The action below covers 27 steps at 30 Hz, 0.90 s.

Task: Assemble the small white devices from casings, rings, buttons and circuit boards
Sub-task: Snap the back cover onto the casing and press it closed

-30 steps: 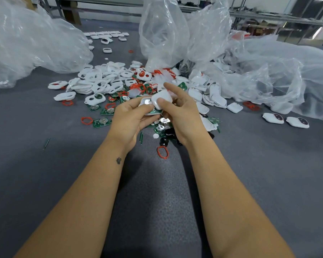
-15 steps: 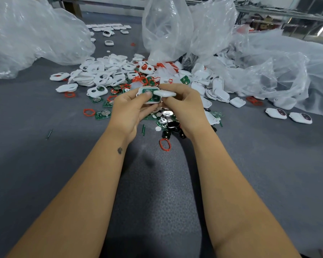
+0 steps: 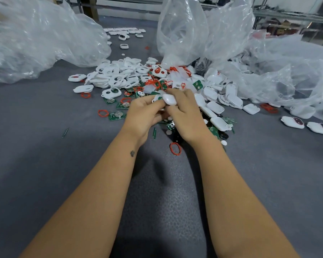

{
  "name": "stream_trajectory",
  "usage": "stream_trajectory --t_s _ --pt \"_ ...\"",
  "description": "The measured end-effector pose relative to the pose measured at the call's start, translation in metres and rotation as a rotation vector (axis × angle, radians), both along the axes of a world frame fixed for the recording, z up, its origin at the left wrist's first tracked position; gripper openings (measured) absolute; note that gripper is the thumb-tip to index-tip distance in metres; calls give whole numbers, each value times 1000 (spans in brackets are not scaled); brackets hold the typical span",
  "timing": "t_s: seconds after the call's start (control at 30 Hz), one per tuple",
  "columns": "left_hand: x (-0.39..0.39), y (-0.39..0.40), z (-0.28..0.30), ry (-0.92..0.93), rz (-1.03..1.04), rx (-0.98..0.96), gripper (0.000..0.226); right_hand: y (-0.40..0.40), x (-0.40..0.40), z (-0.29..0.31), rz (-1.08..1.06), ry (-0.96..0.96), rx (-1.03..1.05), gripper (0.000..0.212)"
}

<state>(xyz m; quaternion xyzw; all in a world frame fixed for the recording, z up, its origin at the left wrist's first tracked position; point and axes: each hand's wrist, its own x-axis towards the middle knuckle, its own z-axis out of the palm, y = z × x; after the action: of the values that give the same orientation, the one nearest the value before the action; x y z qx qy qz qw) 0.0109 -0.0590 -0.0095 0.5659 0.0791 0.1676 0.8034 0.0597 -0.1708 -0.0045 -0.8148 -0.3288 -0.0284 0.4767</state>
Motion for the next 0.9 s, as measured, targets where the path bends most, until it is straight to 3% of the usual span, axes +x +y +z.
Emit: stream_trajectory --t_s 0.1,0.27,0.37,0.5,0.63,0.8,0.9 --pt "2 1 1 -1 9 -9 18 -2 1 0 67 68 -83 66" --pt "3 4 2 15 31 -59 20 -7 4 2 65 -92 -145 52" --pt "2 7 1 33 8 -76 20 -9 3 5 39 -107 -30 43" --pt "4 10 0 57 -41 -67 19 -12 4 8 -36 -56 53 50" --pt "7 14 -1 82 -32 -85 17 -14 4 9 -66 -63 110 35" --pt "7 15 4 103 -31 -274 24 -12 6 8 -53 -108 48 38" --pt "7 15 6 135 -52 -255 32 -8 8 7 -56 -131 33 39"
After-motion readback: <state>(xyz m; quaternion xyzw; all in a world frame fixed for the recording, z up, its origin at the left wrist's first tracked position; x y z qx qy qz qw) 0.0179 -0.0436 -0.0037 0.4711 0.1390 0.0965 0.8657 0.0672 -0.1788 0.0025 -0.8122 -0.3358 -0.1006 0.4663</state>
